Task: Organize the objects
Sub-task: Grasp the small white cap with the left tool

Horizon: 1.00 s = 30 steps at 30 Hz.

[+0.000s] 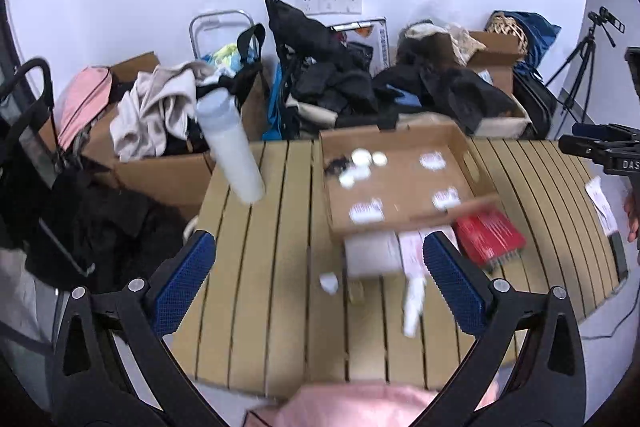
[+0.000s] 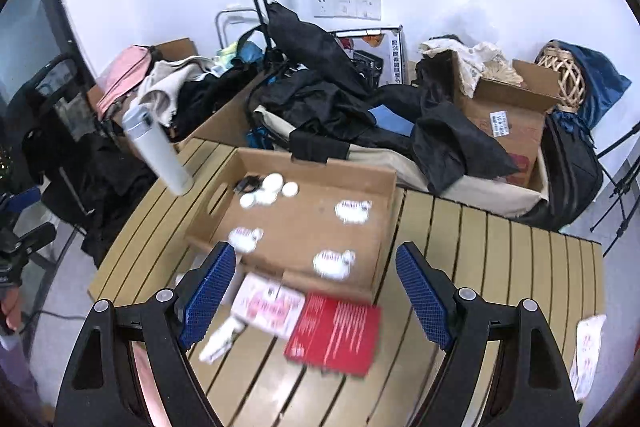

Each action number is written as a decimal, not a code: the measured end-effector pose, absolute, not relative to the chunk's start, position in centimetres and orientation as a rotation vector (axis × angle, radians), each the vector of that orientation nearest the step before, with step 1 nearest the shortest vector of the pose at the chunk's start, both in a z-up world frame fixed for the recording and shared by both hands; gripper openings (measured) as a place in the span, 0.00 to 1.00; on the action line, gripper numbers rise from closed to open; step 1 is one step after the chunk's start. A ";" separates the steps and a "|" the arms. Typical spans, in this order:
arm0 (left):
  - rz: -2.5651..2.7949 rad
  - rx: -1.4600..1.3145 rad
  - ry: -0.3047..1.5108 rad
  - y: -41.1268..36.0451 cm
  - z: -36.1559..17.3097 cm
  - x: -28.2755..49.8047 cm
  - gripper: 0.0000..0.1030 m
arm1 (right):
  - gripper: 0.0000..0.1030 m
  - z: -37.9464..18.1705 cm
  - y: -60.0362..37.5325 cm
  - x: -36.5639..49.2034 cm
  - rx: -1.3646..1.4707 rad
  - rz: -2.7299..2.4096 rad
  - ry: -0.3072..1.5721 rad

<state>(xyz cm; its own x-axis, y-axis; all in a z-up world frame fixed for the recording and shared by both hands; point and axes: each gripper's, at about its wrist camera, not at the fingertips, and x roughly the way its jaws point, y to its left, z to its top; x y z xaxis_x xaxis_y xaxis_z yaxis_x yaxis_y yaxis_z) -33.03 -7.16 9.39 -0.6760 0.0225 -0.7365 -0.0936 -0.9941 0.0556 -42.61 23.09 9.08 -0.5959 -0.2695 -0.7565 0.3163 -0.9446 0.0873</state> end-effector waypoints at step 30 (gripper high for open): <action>2.949 -1.277 -0.265 -12.8 -6.3 -20.8 1.00 | 0.83 -9.1 13.2 -27.5 1.053 -2.309 0.000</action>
